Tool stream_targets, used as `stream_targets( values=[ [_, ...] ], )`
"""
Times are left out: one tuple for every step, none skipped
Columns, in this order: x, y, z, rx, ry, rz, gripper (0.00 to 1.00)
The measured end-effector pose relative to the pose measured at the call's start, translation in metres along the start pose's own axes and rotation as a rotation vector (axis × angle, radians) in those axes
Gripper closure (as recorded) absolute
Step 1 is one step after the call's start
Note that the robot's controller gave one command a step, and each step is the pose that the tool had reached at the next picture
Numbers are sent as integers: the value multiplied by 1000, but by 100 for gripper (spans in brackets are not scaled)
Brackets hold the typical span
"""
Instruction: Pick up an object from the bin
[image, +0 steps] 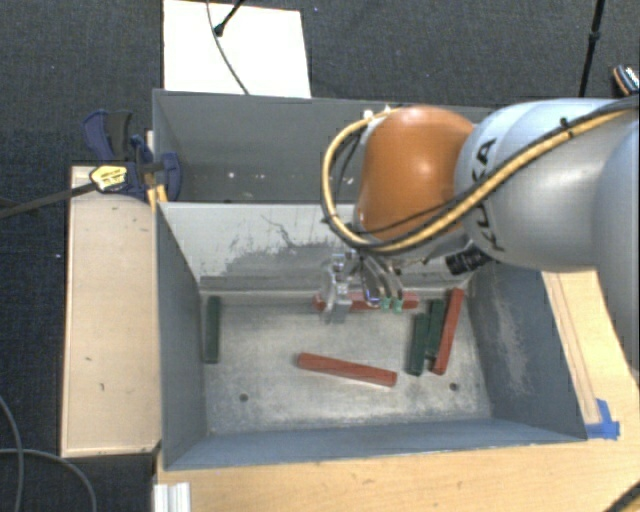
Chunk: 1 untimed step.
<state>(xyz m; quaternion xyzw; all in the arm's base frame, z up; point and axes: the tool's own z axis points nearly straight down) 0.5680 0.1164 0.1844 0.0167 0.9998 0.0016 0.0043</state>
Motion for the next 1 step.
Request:
stream_targets(
  values=[
    [1, -13, -95, 1, -3, -15, 100]
  ],
)
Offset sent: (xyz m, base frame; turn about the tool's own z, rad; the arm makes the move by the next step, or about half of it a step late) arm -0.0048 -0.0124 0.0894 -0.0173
